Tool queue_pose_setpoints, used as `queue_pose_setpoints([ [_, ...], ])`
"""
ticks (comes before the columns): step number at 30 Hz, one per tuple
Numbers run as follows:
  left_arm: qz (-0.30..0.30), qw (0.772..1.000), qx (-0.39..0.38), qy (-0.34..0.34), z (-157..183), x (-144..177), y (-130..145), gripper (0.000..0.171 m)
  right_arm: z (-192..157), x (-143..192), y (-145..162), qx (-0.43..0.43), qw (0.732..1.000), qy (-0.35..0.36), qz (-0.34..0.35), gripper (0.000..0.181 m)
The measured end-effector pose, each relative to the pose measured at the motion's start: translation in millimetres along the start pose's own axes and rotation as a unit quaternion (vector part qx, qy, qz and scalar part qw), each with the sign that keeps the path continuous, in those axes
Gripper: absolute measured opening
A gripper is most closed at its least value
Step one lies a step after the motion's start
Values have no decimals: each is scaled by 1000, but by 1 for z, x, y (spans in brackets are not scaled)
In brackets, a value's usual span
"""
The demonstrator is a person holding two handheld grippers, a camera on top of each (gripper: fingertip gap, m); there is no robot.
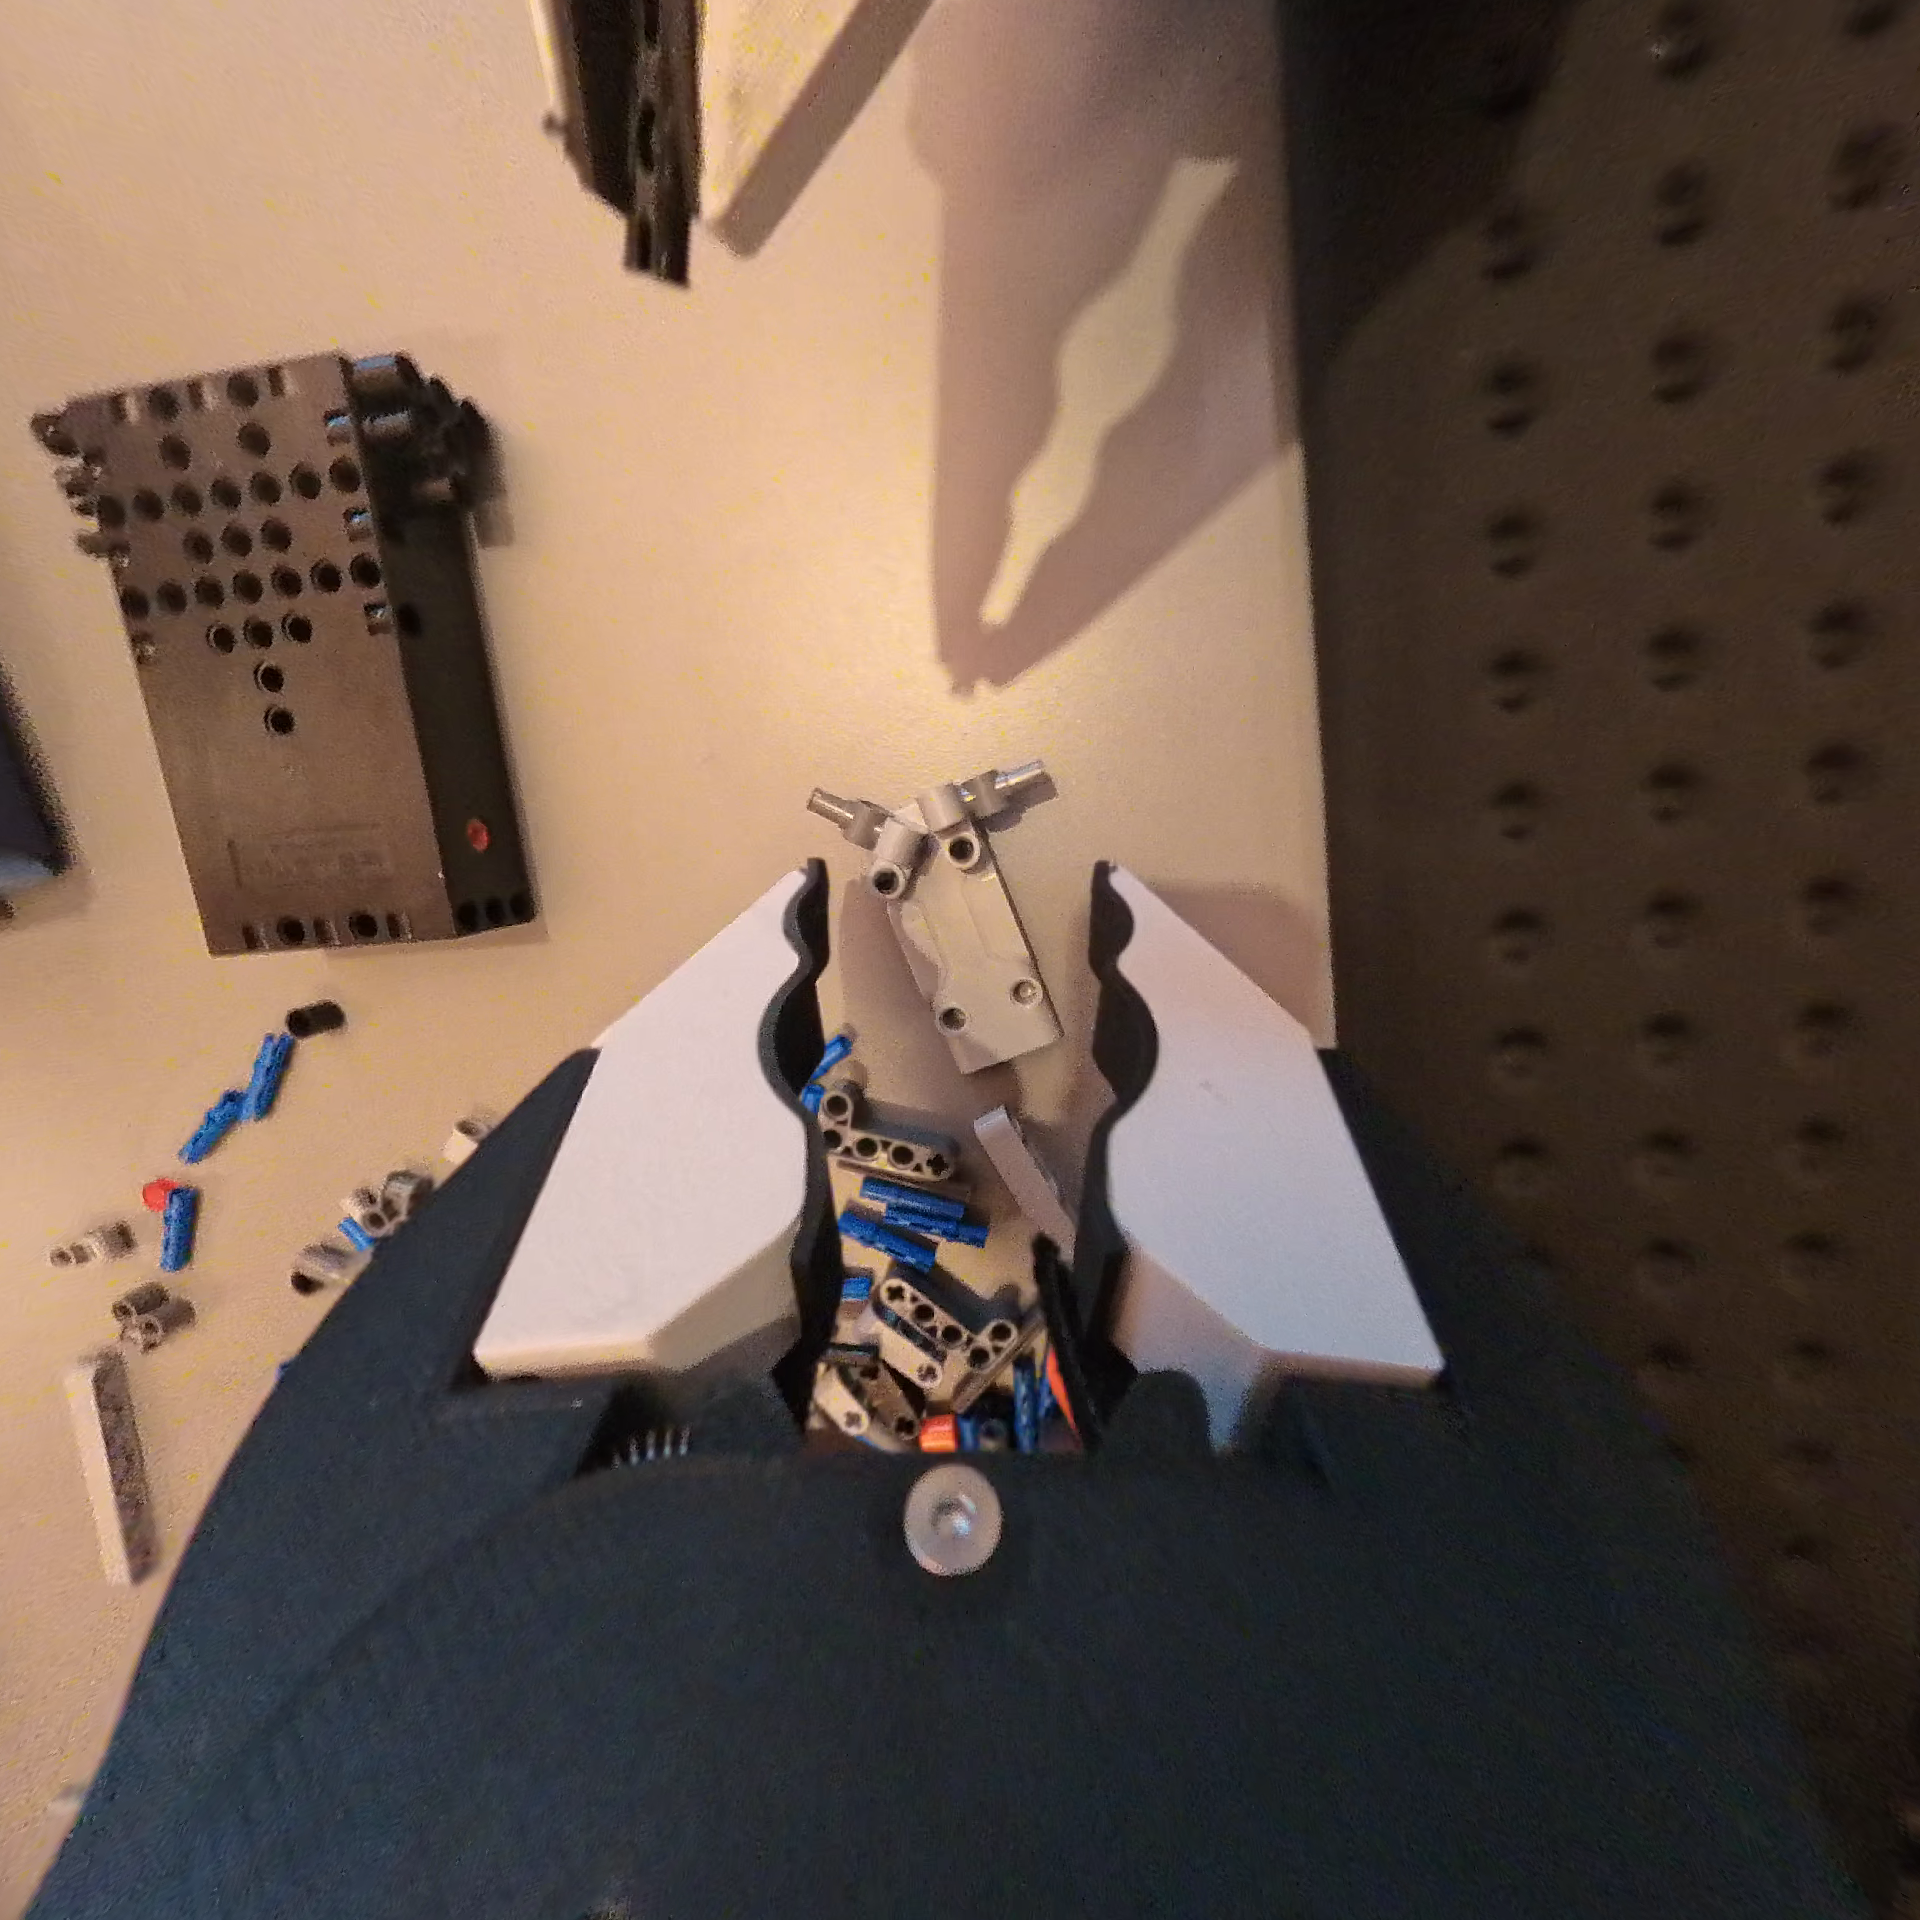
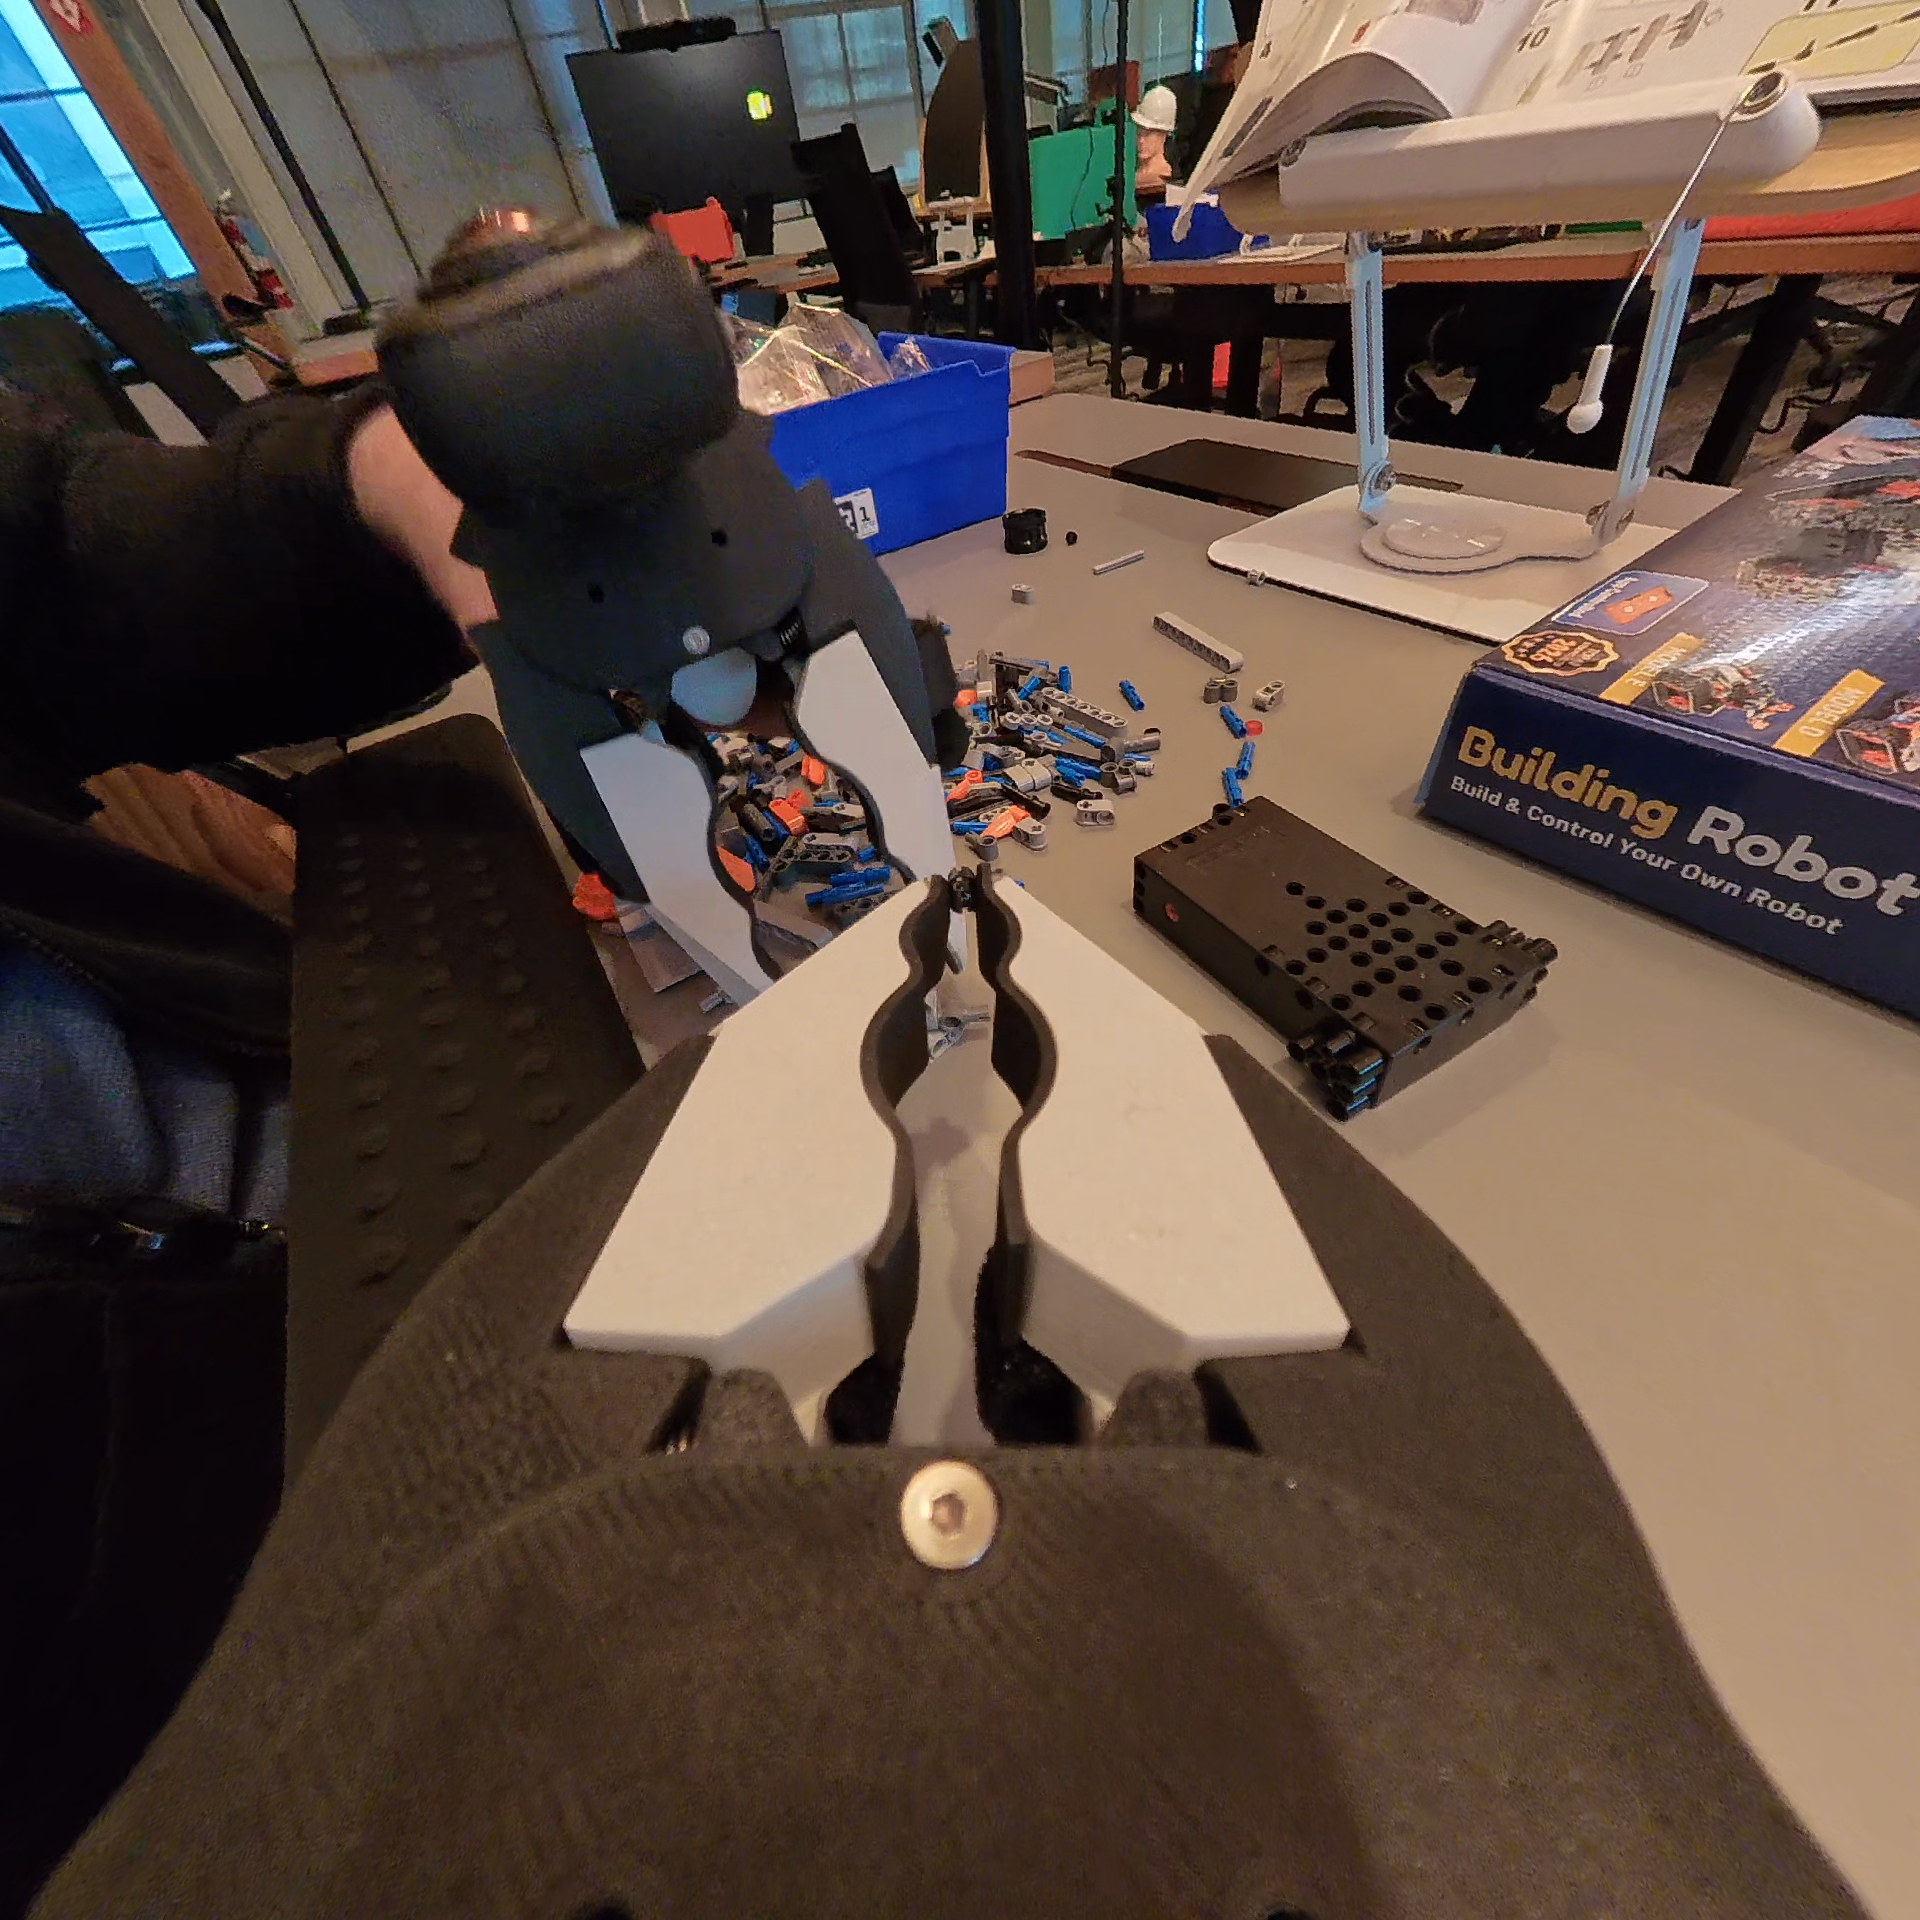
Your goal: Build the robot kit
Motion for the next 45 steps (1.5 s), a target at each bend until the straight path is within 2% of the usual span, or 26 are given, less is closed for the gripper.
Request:
queue_pose_setpoints([
  [3, -2, 999, 27, -43, 2, -12, 4, 39, -1, 1, 0, 2, 1000, -3, 4, 3],
  [4, 12, 998, 36, -42, 3, -14, 3, 30, -1, 1, 0, 3, 1000, -4, 5, 3],
  [6, 30, 997, 48, -57, 3, -17, 2, 23, -2, 2, 0, 5, 1000, -3, 8, 3],
  [9, 54, 995, 24, -78, 6, -19, 2, 23, -2, 3, -1, 6, 1000, -3, 13, 3],
  [12, 104, 990, 0, -95, 5, -12, 8, 22, -3, 4, -1, 10, 1000, -3, 14, 3],
  [18, 277, 956, -21, -91, 17, 24, 18, 22, -19, -2, -6, 33, 999, -23, 19, 3],
  [26, 366, 926, -24, -87, 34, 41, 34, 22, -50, -24, -2, 62, 996, -54, -19, 3],
  [35, 381, 916, -44, -116, 35, 51, 43, 22, -52, -33, -9, 65, 996, -60, -18, 3],
  [45, 364, 916, -45, -164, 24, 75, 73, 21, -58, -72, -37, 103, 991, -73, -36, 3],
])
Point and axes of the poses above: each gripper's, where its closed fingertips meet, x back along the fingers, y out of its underside, z = x × y across the jaws, the point moved 10 cm from there along x, back along the fingers, and after that the axes turned 1 degree about x, right-handed, at the moved point
